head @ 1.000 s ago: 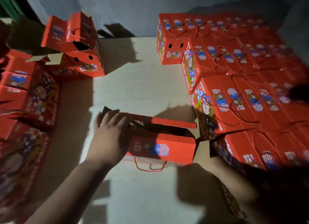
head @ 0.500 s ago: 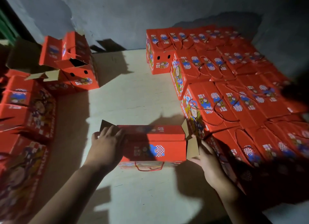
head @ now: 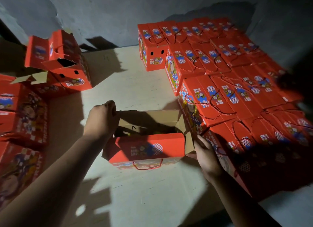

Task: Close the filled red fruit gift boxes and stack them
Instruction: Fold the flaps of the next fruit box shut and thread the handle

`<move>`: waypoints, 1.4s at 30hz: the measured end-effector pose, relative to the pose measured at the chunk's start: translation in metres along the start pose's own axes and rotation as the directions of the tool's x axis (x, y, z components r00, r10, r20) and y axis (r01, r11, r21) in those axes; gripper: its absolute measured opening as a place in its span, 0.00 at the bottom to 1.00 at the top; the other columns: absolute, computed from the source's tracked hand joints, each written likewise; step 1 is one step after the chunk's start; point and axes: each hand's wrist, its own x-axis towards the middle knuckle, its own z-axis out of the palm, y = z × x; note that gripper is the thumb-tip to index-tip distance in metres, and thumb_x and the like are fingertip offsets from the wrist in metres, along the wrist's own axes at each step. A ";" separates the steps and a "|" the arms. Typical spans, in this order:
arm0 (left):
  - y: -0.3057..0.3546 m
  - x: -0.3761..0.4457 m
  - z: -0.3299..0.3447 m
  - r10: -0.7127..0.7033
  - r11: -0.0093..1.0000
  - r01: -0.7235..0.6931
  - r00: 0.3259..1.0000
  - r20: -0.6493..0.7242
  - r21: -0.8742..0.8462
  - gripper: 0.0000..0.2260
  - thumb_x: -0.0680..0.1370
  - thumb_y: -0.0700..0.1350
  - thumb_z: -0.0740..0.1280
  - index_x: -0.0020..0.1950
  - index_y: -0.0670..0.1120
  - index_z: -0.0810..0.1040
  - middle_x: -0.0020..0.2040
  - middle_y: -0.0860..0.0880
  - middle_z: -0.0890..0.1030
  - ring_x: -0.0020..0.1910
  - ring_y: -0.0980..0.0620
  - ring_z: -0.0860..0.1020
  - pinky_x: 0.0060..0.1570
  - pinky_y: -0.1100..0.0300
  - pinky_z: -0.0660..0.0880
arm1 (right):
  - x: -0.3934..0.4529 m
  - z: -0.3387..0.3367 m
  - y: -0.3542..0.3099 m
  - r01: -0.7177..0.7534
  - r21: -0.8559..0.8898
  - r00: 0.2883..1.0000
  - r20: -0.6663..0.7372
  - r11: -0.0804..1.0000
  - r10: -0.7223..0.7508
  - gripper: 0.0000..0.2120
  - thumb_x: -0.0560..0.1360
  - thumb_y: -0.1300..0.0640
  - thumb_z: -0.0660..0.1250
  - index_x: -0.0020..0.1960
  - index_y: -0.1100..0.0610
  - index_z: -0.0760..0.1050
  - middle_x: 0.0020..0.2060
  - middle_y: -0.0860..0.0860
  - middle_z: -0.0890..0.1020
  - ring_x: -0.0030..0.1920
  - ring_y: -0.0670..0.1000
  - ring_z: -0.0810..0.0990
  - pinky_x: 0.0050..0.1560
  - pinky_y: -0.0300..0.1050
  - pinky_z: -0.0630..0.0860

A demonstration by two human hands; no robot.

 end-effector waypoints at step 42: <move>-0.039 -0.107 0.045 -0.134 0.678 0.156 0.987 0.088 -0.718 0.24 0.78 0.39 0.60 0.73 0.54 0.75 0.67 0.56 0.80 0.66 0.53 0.79 0.62 0.50 0.80 | 0.035 0.013 0.012 0.562 -0.559 0.799 0.558 0.610 -0.225 0.26 0.82 0.39 0.56 0.79 0.29 0.58 0.84 0.40 0.52 0.81 0.35 0.45 0.82 0.44 0.45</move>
